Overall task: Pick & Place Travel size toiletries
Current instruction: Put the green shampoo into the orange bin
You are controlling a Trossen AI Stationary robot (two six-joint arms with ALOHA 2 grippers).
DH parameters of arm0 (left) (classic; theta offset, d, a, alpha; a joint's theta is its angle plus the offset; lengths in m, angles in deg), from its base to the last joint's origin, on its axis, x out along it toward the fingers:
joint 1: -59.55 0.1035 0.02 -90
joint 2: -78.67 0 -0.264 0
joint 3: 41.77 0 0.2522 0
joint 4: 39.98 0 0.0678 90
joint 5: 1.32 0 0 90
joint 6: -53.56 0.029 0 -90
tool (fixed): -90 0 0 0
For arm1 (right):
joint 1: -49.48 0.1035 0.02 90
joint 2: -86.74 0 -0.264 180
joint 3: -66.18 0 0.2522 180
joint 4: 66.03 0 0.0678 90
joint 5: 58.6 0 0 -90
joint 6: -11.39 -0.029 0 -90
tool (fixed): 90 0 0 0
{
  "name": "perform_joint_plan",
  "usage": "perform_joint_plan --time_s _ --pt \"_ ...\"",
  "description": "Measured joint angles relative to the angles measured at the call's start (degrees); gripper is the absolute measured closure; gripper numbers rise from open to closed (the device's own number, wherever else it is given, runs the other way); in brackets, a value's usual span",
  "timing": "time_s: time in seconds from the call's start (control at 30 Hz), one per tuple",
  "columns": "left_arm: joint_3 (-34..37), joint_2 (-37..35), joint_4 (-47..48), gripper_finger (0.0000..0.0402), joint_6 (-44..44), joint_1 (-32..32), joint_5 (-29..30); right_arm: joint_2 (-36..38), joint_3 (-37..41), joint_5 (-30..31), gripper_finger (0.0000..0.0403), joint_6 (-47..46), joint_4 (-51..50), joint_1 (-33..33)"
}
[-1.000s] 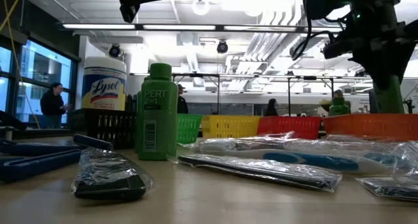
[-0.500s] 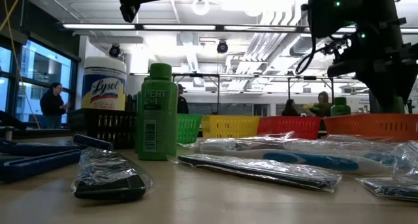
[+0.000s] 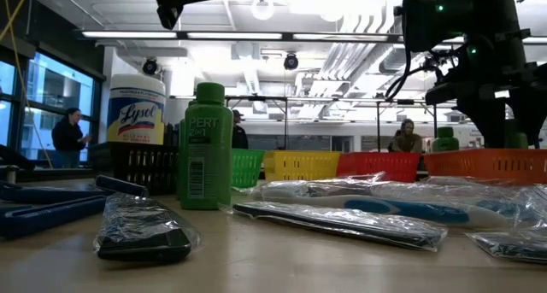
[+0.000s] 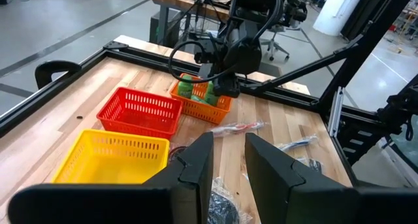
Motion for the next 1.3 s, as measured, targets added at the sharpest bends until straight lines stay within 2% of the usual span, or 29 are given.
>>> perform_joint_plan --time_s 0.23,0.57,0.9,1.3 --pt "0.00 0.00 0.00 0.0316 -0.02 0.00 0.00 2.54 0.00 -1.33 0.0188 0.24 -0.76 0.00" --pt "-0.08 0.00 0.15 0.0316 -0.24 0.00 0.00 13.28 -0.02 -1.59 0.0188 -1.54 -2.39 0.00" --pt "-4.60 0.02 10.61 0.0316 0.28 0.00 0.39 20.71 -0.07 1.29 0.0188 -0.98 -0.47 0.00" --pt "-4.70 3.55 19.10 0.0316 2.81 0.00 0.77 29.04 -0.07 5.73 0.0188 4.57 3.93 0.01"
